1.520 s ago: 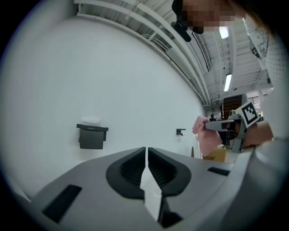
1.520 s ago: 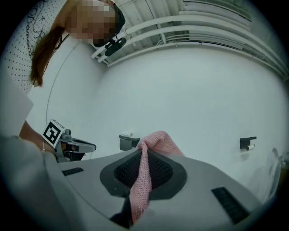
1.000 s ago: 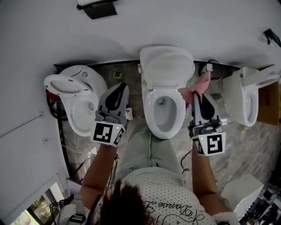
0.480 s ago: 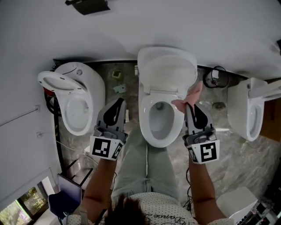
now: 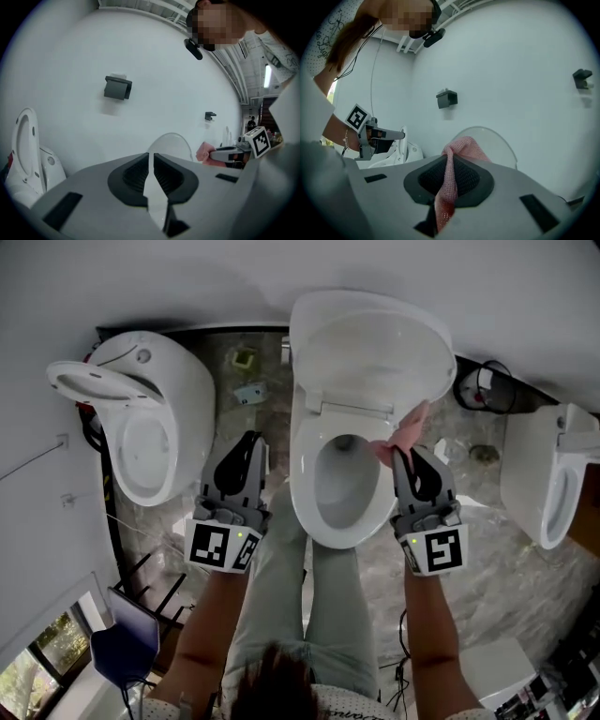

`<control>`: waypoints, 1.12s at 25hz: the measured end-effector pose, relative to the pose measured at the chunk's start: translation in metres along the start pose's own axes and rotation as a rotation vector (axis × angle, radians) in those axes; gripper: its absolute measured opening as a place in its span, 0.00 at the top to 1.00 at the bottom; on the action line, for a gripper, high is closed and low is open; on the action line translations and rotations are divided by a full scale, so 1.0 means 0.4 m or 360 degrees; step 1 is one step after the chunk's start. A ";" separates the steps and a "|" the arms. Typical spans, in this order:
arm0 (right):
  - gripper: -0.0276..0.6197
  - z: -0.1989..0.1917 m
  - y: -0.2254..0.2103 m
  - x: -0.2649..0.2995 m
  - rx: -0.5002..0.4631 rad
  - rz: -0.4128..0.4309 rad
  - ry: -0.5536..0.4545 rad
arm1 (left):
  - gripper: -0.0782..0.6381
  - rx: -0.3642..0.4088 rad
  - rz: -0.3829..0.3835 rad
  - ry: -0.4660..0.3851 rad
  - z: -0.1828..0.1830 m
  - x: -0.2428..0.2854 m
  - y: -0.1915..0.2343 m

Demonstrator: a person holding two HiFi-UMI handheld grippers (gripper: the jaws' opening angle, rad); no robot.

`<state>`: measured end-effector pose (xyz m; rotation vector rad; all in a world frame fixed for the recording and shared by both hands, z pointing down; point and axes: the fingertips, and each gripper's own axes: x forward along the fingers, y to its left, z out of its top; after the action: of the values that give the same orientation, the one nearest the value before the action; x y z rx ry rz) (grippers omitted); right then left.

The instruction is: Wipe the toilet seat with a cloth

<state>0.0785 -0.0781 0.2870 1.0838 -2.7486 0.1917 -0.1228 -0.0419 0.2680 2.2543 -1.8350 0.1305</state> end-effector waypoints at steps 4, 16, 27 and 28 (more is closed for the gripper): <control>0.89 -0.147 0.022 0.060 0.0044 0.0063 0.0045 | 0.86 -0.0039 -0.0017 0.0063 -0.116 0.035 0.016; 0.89 -0.523 0.105 0.206 0.0036 0.0257 0.0369 | 0.86 -0.0097 -0.0049 0.0157 -0.387 0.106 0.061; 0.88 -0.742 0.135 0.334 0.0046 0.0298 0.0627 | 0.86 -0.0083 -0.0019 0.0269 -0.516 0.124 0.098; 0.88 -0.760 0.138 0.342 0.0048 0.0297 0.0649 | 0.86 -0.0083 -0.0009 0.0284 -0.526 0.126 0.102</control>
<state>-0.0211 -0.0722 0.6096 0.6979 -2.4761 0.4291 -0.1357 -0.0484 0.4875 2.1373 -1.7202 0.2706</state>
